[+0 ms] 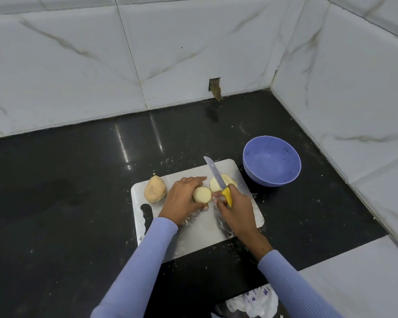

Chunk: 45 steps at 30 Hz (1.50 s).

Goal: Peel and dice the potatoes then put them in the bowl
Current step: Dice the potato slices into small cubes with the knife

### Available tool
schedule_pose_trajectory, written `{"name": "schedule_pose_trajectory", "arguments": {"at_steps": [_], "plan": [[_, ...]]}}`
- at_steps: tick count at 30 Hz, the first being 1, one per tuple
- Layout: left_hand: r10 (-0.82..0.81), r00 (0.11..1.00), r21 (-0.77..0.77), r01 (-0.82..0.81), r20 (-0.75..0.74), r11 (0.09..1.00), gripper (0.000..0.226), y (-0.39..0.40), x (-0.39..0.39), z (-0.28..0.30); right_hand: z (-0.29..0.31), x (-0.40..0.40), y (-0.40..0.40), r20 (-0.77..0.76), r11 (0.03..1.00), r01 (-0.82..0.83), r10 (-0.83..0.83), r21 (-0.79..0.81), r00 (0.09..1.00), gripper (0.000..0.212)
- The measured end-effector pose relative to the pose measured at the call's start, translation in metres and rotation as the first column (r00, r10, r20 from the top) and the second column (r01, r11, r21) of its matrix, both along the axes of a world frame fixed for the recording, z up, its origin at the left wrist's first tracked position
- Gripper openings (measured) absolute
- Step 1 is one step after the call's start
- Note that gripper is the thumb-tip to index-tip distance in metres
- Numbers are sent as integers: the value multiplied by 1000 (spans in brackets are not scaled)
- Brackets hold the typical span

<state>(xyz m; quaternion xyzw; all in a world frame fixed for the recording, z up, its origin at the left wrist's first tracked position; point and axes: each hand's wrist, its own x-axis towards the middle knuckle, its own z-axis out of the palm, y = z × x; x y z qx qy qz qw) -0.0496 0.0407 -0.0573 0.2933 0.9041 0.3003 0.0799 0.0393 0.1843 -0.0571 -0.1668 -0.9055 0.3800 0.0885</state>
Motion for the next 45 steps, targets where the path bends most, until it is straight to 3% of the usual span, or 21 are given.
{"name": "schedule_pose_trajectory", "arguments": {"at_steps": [7, 16, 21, 26, 31, 36, 45], "plan": [[-37, 997, 63, 33, 63, 997, 60, 1, -6, -11, -2, 4, -1, 26, 999, 22, -21, -39, 999, 14], [19, 989, 274, -58, 143, 960, 46, 10, -14, -7, 2, -4, -4, 13, 998, 30, -29, -59, 999, 11], [104, 974, 397, -178, 200, 901, 43, 12, -10, -6, 3, -6, -4, 97, 995, -81, 75, 64, 992, 15], [221, 961, 495, -274, 164, 825, 44, 4, -2, 2, 7, -13, -5, 177, 975, -143, 112, 172, 978, 20], [150, 986, 363, -164, 66, 917, 53, -2, 16, 9, 15, -13, -4, 104, 993, -109, 103, 52, 989, 6], [-28, 999, 36, 30, -44, 999, 54, 0, 55, -6, 26, 22, 10, 113, 996, -21, 30, -82, 993, 6], [-10, 981, -35, 4, -192, 999, 44, -5, 76, -22, 26, 73, 4, 314, 983, -166, 133, 81, 940, 20]]}}
